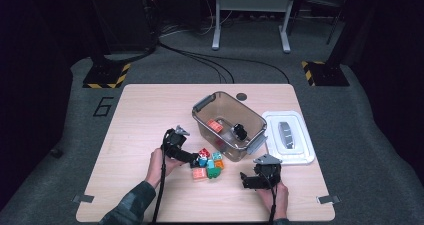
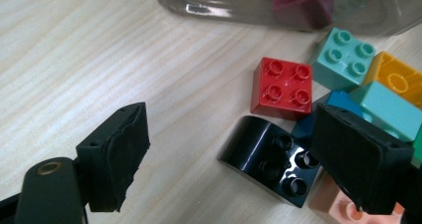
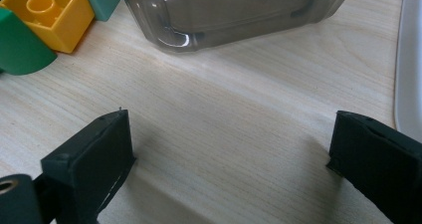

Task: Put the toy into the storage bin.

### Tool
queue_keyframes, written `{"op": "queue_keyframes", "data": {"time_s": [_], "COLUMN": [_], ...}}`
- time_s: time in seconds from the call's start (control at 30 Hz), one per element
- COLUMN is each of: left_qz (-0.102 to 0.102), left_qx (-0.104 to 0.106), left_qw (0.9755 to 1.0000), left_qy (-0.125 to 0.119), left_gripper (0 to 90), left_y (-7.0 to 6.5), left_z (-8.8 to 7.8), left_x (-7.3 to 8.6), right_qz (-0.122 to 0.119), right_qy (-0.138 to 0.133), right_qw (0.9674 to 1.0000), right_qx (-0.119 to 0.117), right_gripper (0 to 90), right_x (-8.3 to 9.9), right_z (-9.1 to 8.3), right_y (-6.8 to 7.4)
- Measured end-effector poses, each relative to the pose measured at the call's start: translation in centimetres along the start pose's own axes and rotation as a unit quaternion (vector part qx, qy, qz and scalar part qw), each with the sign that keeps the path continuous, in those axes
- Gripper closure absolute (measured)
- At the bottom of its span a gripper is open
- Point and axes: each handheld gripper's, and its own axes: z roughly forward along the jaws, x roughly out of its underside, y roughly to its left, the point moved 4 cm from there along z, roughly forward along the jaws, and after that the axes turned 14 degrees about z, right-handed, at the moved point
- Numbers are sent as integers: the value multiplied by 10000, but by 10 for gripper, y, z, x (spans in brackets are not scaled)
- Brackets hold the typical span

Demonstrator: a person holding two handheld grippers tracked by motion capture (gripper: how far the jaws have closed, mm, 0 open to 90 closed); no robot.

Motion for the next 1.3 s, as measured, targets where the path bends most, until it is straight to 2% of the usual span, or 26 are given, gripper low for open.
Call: {"op": "queue_keyframes", "data": {"time_s": [0.13, 0.17, 0.2, 0.23, 0.43, 0.47, 0.5, 0.57, 0.6, 0.63, 0.7, 0.8, 0.83, 0.9, 1.07, 1.17, 1.2, 1.3], "left_qz": [115, 65, 122, 52, 82, 46, 106, 105, 52, 102, 14, -11, -98, -122, -143, -114, -46, 55], "left_qx": [20, 27, -40, -30, 39, -2, 7, -7, -28, -69, -105, -173, -201, -226, -63, 60, 89, 232], "left_qw": [9999, 9999, 9998, 9999, 9998, 9998, 9997, 9996, 9997, 9994, 9996, 9994, 9994, 9994, 9999, 9999, 9999, 9996], "left_qy": [112, 120, 175, 160, 194, 175, 242, 265, 254, 309, 279, 314, 248, 213, 54, 79, 128, 173], "left_gripper": [160, 161, 161, 162, 165, 165, 166, 166, 167, 168, 172, 174, 174, 174, 185, 199, 204, 293], "left_y": [-2, -2, -1, -1, 4, 4, 6, 8, 9, 11, 15, 22, 22, 23, 10, -1, -4, -8], "left_z": [0, 1, 1, 2, -1, -2, -3, -5, -7, -9, -13, -20, -21, -25, -22, -12, -9, -4], "left_x": [7, 9, 11, 13, 19, 20, 21, 22, 23, 24, 26, 29, 30, 29, 22, 20, 21, 24], "right_qz": [1, 2, 1, 1, 0, 0, -1, 1, 1, 1, 1, 1, 1, 2, 2, 1, 1, 1], "right_qy": [0, -1, 0, 0, 1, -1, 0, 0, 0, 0, -3, -1, -3, 0, 1, 0, 0, 0], "right_qw": [10000, 10000, 10000, 10000, 10000, 10000, 10000, 10000, 10000, 10000, 10000, 10000, 10000, 10000, 10000, 10000, 10000, 10000], "right_qx": [1, 1, 0, 0, 0, 0, 0, 0, 1, 1, 0, 1, 0, 0, 0, 1, 1, 0], "right_gripper": [26, 26, 26, 26, 25, 26, 26, 26, 26, 26, 26, 26, 26, 26, 26, 26, 26, 26], "right_x": [0, 0, 0, 0, 0, 0, 0, 0, 0, 0, 0, 0, 0, 0, 0, 0, 0, 0], "right_z": [0, 0, 0, 0, 0, 0, 0, 0, 0, 0, 0, 0, 0, 0, 0, 0, 0, 0], "right_y": [0, 0, 0, 0, 0, 0, 0, 0, 0, 0, 0, 0, 0, 0, 0, 0, 0, 0]}}
